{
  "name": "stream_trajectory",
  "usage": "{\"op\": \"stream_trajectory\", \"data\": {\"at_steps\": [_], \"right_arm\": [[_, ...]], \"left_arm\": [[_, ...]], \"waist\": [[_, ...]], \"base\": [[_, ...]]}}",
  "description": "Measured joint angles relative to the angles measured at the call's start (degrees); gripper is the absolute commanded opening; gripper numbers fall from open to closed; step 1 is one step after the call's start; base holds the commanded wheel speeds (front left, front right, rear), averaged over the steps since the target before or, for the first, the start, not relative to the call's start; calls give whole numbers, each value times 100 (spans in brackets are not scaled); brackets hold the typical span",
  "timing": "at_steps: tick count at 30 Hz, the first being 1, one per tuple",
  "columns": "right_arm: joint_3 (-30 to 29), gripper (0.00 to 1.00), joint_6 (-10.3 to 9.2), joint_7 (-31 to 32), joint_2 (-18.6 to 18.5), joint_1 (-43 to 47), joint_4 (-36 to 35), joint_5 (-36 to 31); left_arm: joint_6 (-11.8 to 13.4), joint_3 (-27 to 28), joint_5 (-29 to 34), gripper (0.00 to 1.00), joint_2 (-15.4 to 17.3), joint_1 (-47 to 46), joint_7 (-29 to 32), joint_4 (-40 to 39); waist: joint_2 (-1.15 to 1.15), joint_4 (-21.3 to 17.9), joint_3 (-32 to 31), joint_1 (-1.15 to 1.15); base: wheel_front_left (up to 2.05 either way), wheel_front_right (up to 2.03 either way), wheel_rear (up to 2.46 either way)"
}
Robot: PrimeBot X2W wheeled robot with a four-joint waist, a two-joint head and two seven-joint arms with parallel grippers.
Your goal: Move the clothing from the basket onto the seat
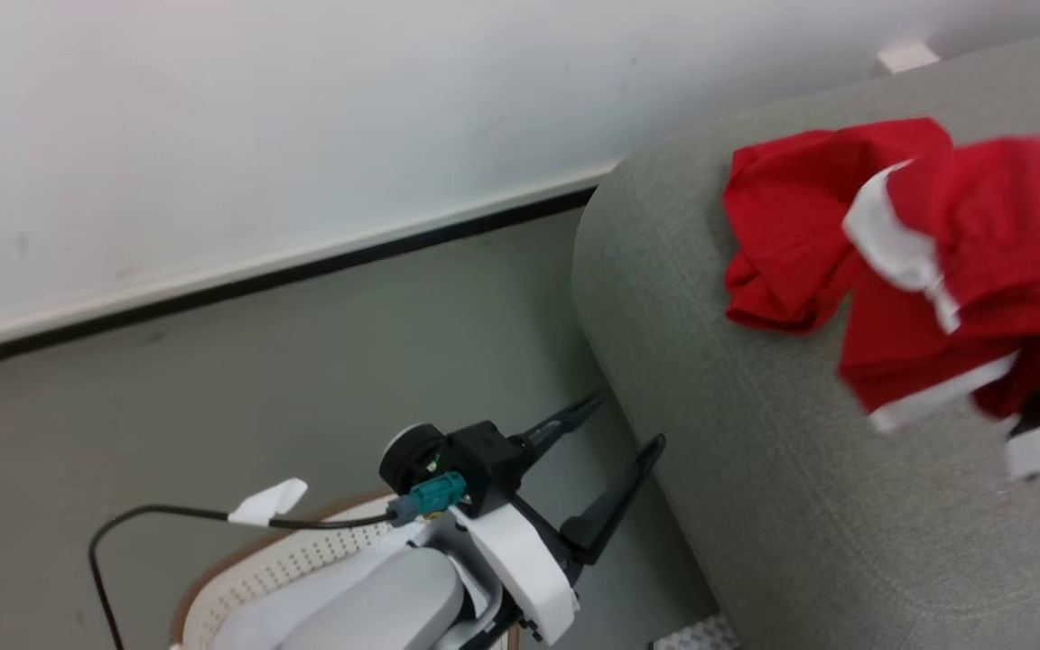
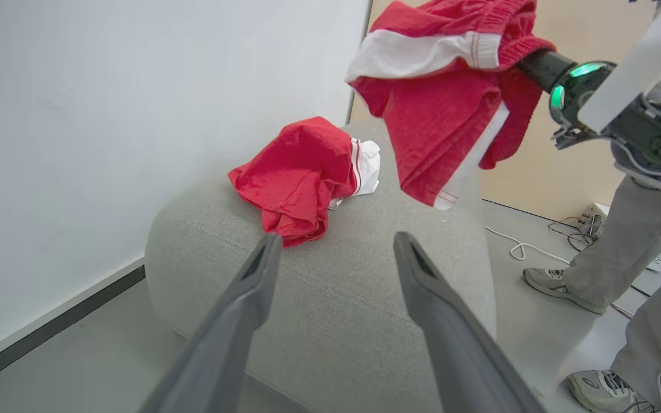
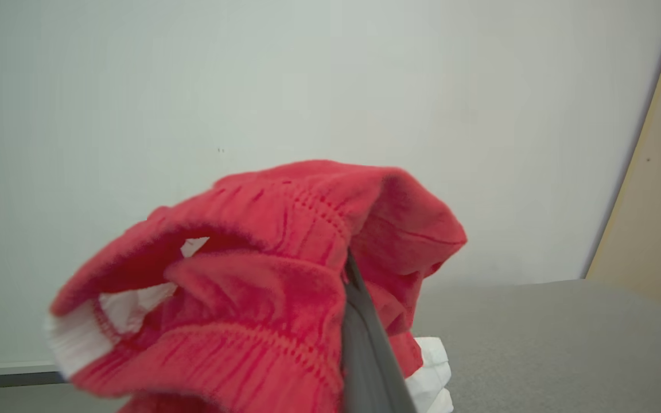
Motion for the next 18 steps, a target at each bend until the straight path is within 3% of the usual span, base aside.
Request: {"op": "stream_trajectory", "data": {"at_steps": [10, 18], "right_arm": [[-801, 0, 0, 571, -893, -1283, 503, -124], [-1078, 0, 0, 817, -1160, -2189, 1512, -506]], "left_arm": [[12, 99, 96, 100, 531, -311, 252, -403], [88, 279, 153, 100, 1106, -479, 452, -829]], "waist": [[0, 169, 1030, 0], [0, 323, 2041, 1]], "base": [[0, 0, 0], [0, 0, 0]]}}
